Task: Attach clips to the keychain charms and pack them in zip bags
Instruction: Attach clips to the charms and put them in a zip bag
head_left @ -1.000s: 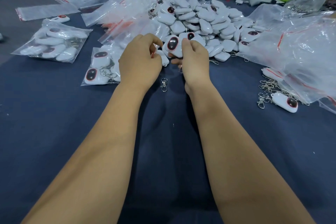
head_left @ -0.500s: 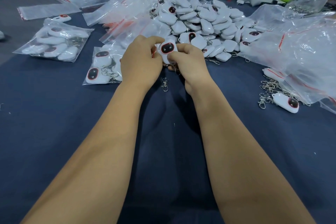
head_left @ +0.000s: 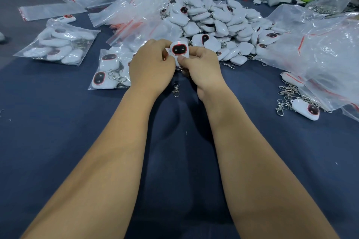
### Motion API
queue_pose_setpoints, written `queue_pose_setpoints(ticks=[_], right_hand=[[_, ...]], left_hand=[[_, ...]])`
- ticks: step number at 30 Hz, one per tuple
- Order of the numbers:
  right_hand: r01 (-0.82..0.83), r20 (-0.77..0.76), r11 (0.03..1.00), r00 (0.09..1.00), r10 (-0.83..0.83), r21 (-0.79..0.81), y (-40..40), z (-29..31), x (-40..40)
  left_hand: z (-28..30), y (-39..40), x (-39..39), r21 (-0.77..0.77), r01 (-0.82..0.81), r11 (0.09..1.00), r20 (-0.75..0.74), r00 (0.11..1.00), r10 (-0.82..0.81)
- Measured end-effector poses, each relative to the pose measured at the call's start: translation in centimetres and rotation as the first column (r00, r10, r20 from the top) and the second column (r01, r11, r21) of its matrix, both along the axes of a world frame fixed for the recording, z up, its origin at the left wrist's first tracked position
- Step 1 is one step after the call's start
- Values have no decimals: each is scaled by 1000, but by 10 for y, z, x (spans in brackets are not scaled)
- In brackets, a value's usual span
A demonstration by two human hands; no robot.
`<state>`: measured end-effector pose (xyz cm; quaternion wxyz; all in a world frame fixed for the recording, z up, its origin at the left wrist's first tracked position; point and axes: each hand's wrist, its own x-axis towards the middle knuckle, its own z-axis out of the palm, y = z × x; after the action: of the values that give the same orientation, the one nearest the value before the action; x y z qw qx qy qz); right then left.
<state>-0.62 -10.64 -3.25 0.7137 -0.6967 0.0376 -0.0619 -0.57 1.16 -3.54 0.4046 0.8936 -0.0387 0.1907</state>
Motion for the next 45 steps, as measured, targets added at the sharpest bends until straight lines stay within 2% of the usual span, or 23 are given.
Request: queue_pose_setpoints(ticks=[6,13,23,31,40,45], right_hand=[[-46,40,998,998,44,40,2,-1,-1],[-51,21,997,999,50,54,3,2,-2],[-43,5,993,999,44,-107,3,-1,1],[-81,22,997,996,82,-17,4,1,-1],[-101,51,992,993,105,-73,5,0,-2],[-61,8,997,998,62,-37,6,2,0]], left_hand=[[-1,-1,0,-1,-9,1000,17,1000,9],[-1,0,1,31,-1,1000,5,1000,1],[-1,-1,2,11,-11,1000,1,1000,11],[0,-2,1,9,-33,999,-2,999,33],[0,-3,1,67,-29,997,40,999,27],[2,-4,1,58,-25,998,43,999,22]])
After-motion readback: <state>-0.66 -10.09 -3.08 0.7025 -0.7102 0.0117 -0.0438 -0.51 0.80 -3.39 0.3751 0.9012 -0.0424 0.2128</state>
